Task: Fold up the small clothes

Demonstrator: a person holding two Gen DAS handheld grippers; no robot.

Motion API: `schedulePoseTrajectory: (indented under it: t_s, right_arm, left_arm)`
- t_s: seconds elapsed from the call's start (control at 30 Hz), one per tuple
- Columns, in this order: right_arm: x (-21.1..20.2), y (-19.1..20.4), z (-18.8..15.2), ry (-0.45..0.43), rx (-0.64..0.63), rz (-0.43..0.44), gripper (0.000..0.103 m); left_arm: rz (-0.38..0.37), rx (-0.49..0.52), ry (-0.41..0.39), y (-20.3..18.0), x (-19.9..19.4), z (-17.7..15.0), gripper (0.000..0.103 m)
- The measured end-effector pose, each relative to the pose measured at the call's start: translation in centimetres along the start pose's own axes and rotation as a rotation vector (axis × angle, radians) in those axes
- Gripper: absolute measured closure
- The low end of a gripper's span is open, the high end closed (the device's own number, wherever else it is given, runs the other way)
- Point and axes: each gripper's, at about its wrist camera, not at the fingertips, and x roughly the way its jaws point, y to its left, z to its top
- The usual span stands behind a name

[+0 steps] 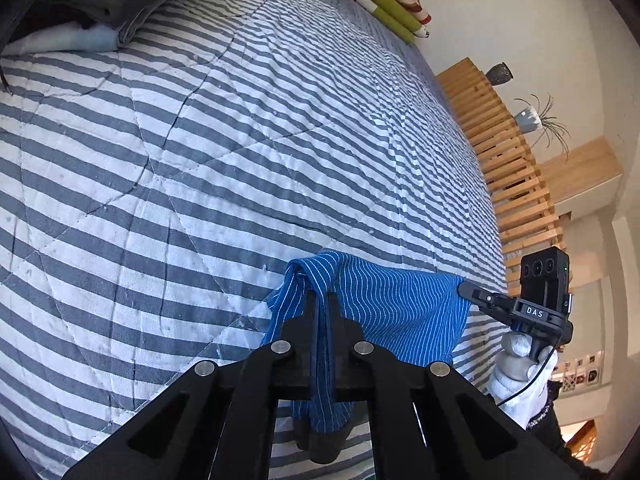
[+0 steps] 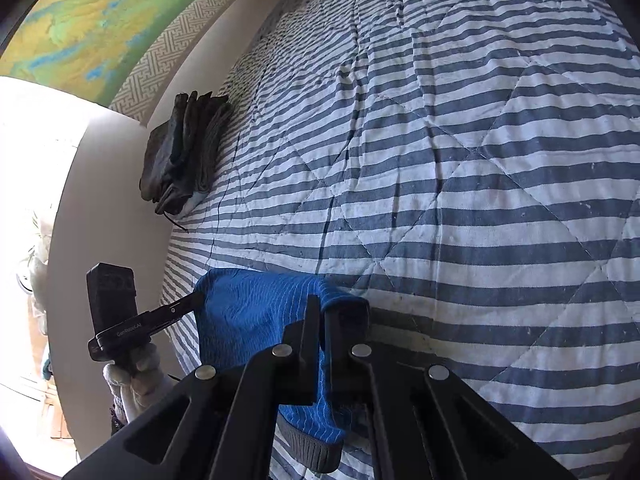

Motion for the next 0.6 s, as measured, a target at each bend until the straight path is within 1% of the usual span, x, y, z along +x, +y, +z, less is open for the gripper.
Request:
schedulePoseTrajectory:
  t_s: [0.07, 0.13, 0.23, 0.27, 0.3, 0.33, 0.4, 0.43, 0.47, 0.5, 0.53, 0.57, 0.6]
  right_arm:
    - [-0.4, 0.3, 0.1, -0.007, -0.020, 0.003, 0.101]
    - [-0.4, 0.5, 0.3, -0.024, -0.037, -0.029, 0.101]
    - [0.0, 0.4, 0.9, -0.026, -0.022, -0.018, 0.101]
    - [0.2, 0.3, 1.0, -0.025, -0.023, -0.021, 0.101]
    - [0.5, 0.2, 1.2, -0.021, -0.024, -0.030, 0.101]
    - [0.9, 0.0, 1.3, -0.017, -0.026, -0.041, 0.101]
    - [1.9, -0.4, 1.7, -0.003, -0.048, -0.087, 0.101]
    - [2.5, -0.8, 1.8, 0.017, -0.054, -0.108, 0.100]
    - [2.8, -1.2, 2.0, 0.039, -0.047, -0.116, 0.099]
    - [2.8, -1.6, 2.0, 0.055, -0.033, -0.103, 0.099]
    - [2.4, -1.7, 1.9, 0.054, -0.026, -0.088, 0.098]
    - [1.7, -1.5, 1.6, 0.036, -0.039, -0.094, 0.098]
    - [0.8, -1.0, 1.2, 0.013, -0.072, -0.118, 0.098]
  left_arm:
    - [0.006, 0.009, -0.003, -0.4, -0.2, 0.4, 0.101]
    - [0.010, 0.016, -0.009, -0.7, -0.2, 1.0, 0.101]
    - [-0.001, 0.002, -0.019, -0.6, 0.0, 2.3, 0.101]
    - [0.007, 0.004, -0.022, -0.6, 0.4, 2.8, 0.101]
    - [0.047, 0.019, -0.025, -0.5, 1.0, 3.3, 0.101]
    - [0.087, 0.029, -0.021, -0.3, 1.8, 3.9, 0.101]
    - [0.082, -0.019, 0.031, 1.0, 3.6, 4.5, 0.101]
    - [0.082, -0.042, 0.045, 1.5, 4.0, 4.5, 0.100]
    - [0.068, -0.050, 0.042, 1.7, 3.9, 4.4, 0.096]
    - [0.063, -0.040, 0.023, 1.7, 3.2, 4.2, 0.091]
    - [0.088, -0.016, -0.003, 1.4, 2.4, 3.9, 0.089]
    - [0.122, 0.011, -0.027, 1.0, 1.5, 3.6, 0.086]
    - [0.143, 0.036, -0.051, 0.6, 0.6, 3.3, 0.086]
